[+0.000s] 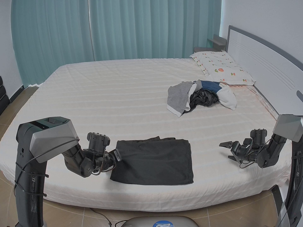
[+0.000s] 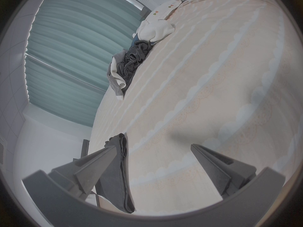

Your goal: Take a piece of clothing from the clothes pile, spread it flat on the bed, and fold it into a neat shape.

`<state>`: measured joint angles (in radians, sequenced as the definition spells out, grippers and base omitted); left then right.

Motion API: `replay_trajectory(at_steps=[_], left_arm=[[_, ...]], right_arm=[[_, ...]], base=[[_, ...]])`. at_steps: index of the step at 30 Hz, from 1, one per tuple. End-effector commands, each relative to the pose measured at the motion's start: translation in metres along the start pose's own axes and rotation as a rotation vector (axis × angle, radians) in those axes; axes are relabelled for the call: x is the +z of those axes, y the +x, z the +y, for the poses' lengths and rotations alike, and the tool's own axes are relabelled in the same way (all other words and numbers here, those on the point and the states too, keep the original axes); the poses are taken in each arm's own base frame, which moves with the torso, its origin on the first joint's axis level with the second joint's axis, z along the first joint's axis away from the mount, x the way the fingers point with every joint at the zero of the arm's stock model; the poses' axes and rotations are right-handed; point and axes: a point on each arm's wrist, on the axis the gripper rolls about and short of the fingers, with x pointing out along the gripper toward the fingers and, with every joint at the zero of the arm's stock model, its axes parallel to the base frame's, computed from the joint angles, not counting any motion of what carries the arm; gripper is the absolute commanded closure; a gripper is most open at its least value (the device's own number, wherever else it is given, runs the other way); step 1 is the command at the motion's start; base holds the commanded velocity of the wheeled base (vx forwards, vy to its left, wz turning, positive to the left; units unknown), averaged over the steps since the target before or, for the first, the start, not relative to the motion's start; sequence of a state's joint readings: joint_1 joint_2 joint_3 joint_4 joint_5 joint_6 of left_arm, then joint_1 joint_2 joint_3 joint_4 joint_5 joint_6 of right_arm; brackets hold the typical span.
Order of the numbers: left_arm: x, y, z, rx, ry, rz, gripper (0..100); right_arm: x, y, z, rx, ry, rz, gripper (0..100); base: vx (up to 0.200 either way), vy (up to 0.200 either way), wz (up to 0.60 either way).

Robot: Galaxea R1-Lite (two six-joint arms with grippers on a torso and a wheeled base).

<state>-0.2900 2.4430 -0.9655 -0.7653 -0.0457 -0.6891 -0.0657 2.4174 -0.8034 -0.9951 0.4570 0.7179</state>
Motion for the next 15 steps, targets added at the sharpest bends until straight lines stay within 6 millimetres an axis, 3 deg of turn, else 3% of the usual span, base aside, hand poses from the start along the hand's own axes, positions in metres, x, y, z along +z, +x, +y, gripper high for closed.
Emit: replay_trajectory(at_steps=[1,8,15], left_arm=[[0.0034,-0.0067,-0.003,-0.004,-0.001,-0.011,100],[0.0053,-0.0104,-0.0021,0.007,-0.016,-0.023,100],[0.0049,-0.0118,-0.0018,0.01,-0.016,-0.021,100]], right_arm=[[0.0002,0.0,0.0,0.0,0.0,-0.001,0],[0.0002,0.0,0.0,0.0,0.0,-0.001,0],[-0.0001,0.0003,-0.0004,0.0,0.0,0.0,0]], base=[[0.0,0.0,0.0],[0.0,0.0,0.0],[0.0,0.2,0.0]])
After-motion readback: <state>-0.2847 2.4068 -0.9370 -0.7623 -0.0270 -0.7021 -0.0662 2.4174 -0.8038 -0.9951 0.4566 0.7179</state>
